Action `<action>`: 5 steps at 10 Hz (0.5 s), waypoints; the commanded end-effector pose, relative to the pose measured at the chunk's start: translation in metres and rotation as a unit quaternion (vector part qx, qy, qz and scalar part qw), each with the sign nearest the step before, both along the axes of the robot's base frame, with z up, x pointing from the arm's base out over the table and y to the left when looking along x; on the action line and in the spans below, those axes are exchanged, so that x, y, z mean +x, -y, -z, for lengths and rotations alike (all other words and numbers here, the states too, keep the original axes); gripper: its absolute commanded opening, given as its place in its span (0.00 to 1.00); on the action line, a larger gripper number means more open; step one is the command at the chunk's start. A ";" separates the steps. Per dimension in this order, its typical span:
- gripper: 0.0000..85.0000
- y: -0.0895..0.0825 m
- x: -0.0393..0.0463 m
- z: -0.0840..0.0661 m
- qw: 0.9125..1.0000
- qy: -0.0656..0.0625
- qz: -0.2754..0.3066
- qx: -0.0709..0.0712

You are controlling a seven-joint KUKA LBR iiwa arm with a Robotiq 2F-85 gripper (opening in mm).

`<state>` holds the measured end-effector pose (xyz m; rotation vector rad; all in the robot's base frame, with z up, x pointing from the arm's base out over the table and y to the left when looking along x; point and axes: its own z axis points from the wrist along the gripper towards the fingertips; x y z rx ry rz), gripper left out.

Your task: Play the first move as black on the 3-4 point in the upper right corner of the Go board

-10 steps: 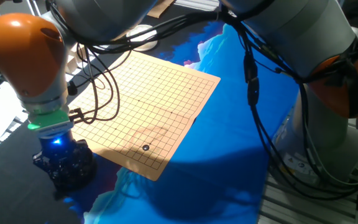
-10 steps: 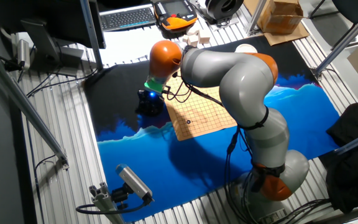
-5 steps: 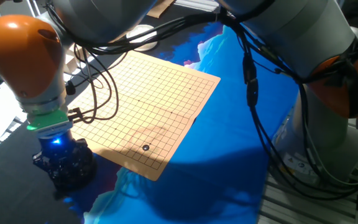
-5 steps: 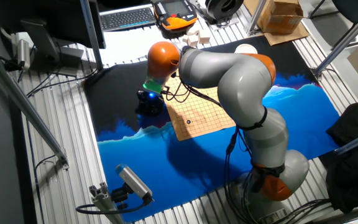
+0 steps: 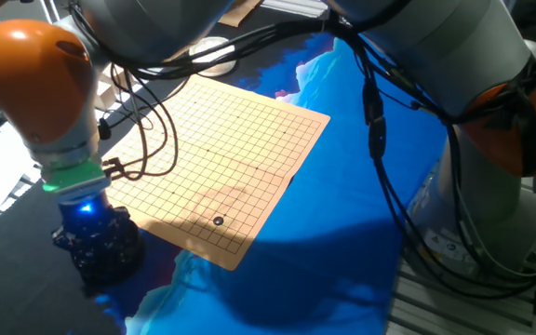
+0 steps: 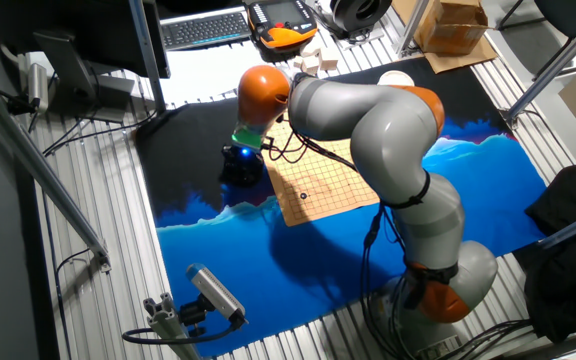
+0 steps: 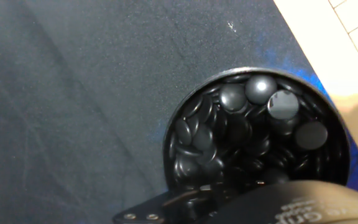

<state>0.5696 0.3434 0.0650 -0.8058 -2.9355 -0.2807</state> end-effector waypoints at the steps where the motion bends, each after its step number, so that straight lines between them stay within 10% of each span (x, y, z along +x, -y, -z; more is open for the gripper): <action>1: 0.00 0.004 0.0016 -0.003 1.000 -0.004 -0.006 0.004; 5: 0.00 0.014 0.0099 -0.025 1.000 -0.007 -0.018 -0.001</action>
